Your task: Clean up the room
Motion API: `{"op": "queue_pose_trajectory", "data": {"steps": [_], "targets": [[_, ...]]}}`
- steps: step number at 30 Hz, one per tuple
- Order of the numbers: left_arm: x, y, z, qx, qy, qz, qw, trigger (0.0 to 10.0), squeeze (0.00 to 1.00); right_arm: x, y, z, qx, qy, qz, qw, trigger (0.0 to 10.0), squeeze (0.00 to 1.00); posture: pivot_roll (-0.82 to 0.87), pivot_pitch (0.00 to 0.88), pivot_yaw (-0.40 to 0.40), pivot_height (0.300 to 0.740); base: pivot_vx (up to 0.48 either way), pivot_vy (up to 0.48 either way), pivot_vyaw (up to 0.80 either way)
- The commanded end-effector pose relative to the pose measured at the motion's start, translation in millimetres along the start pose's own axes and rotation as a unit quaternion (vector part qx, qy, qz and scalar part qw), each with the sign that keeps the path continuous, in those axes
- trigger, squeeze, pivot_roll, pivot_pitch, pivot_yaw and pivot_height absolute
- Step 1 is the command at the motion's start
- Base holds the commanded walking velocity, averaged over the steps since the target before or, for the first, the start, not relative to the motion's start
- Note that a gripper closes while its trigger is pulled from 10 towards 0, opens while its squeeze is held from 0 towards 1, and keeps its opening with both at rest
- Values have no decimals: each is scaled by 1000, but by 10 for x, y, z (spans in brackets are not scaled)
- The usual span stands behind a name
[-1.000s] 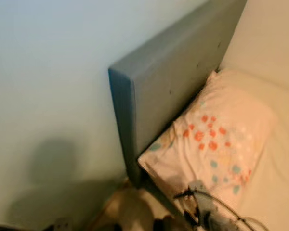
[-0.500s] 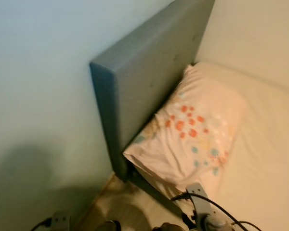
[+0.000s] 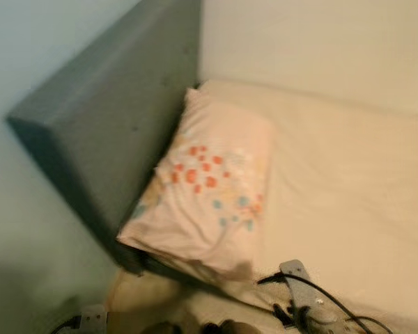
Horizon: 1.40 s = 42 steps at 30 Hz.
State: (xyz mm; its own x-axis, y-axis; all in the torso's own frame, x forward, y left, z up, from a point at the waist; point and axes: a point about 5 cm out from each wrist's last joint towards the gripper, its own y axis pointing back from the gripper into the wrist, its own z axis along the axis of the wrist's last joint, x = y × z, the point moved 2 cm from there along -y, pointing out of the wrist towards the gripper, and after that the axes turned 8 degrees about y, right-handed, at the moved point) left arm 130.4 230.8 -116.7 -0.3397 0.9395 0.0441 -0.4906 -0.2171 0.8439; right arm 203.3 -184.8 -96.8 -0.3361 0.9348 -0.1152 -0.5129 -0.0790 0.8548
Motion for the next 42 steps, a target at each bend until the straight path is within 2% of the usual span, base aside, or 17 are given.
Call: {"op": "queue_pose_trajectory", "data": {"steps": [1,4,42], "targets": [[23,25,-121,20,-5,2,1000,10000,0,-3,3,-25,5,2,0,1000,10000,0,-31,54,30,740,0,-337,-788],[20,23,-117,20,-6,1,1000,10000,0,-8,3,-17,4,9,1,1000,10000,0,-33,49,29,740,0,-337,-788],[-20,12,-77,14,0,-3,1000,10000,0,7,-2,22,-1,23,8,1000,10000,0,-34,62,25,740,0,-382,0]]}}
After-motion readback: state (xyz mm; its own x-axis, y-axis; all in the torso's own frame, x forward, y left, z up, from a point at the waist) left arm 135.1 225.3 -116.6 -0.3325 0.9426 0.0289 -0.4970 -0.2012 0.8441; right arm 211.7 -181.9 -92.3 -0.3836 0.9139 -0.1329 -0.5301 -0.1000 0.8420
